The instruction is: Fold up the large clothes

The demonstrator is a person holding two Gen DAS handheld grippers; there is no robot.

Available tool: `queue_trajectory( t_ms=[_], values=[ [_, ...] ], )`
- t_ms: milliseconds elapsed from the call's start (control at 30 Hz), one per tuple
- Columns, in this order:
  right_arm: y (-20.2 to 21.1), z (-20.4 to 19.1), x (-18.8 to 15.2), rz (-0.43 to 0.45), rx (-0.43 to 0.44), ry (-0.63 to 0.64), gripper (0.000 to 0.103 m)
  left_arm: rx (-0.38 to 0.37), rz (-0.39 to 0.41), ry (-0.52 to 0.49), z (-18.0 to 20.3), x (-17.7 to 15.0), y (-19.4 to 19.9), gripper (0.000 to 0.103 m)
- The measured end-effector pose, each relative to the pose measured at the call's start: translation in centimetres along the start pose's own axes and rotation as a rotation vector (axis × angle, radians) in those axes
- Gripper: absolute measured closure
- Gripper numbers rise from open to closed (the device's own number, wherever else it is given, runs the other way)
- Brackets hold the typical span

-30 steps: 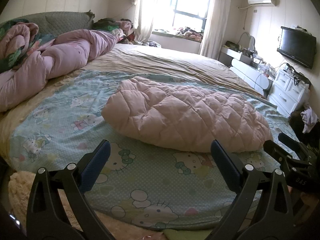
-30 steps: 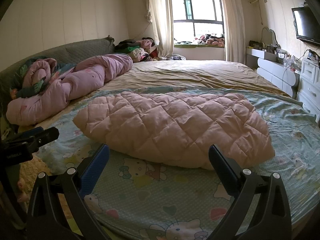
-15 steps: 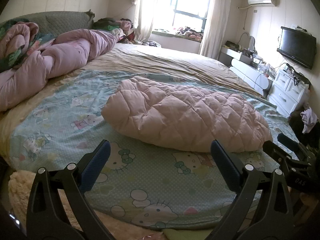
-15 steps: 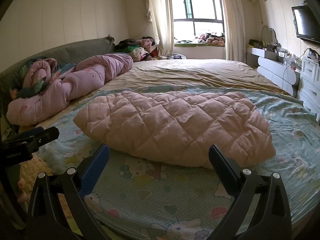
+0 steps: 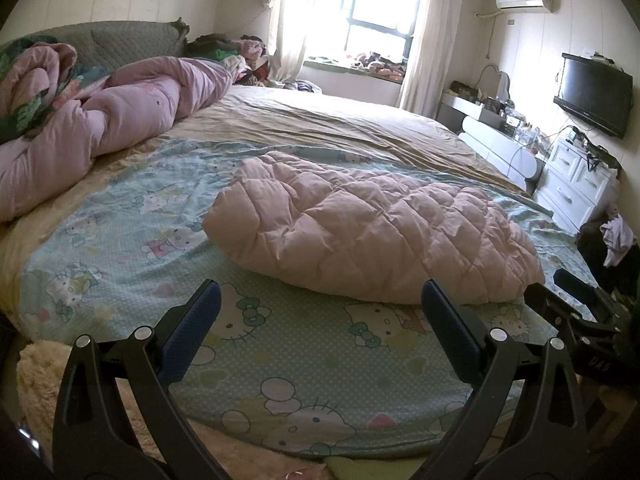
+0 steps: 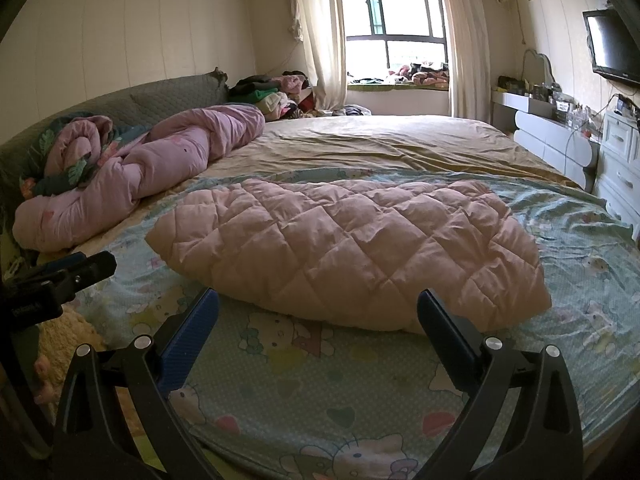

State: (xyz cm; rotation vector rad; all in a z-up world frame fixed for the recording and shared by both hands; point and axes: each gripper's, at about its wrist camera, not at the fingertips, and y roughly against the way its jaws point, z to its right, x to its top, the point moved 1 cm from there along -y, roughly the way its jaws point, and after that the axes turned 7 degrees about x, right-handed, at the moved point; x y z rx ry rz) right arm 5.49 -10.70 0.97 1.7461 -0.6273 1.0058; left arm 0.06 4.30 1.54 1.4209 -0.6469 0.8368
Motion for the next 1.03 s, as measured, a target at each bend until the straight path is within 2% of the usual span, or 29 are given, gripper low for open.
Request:
queue_trajectory(
  t_ms=[567, 700, 800, 900, 967, 1000, 1033],
  values=[
    [-0.3, 0.4, -0.4, -0.035, -0.019, -0.008, 0.004, 0.013, -0.019, -0.003, -0.2, -0.8, -0.1, 0.009],
    [-0.2, 1.3, -1.0, -0.057, -0.049, -0.033, 0.004, 0.015, -0.037, 0.003, -0.7, -0.9, -0.7, 0.009],
    [0.3, 3.5, -1.6, -0.045, -0.1, -0.097, 0.004, 0.028, -0.064, 0.041, -2.2, -0.3, -1.7, 0.009],
    [1.4, 10.2, -2.2, -0.037, -0.261, -0.243, 0.004, 0.084, -0.097, 0.09, -5.7, 1.6, -3.8, 0.009],
    [3.6, 18.1, -3.7, -0.028, -0.48, -0.409, 0.004, 0.183, -0.122, 0.141, -10.1, 3.6, -5.9, 0.009],
    [5.0, 21.4, -4.6, -0.009, -0.563, -0.477, 0.004, 0.248, -0.144, 0.178, -13.3, 4.7, -7.2, 0.009],
    [7.1, 25.4, -6.0, 0.009, -0.67, -0.546, 0.004, 0.276, -0.156, 0.194, -15.4, 5.4, -8.1, 0.009]
  ],
)
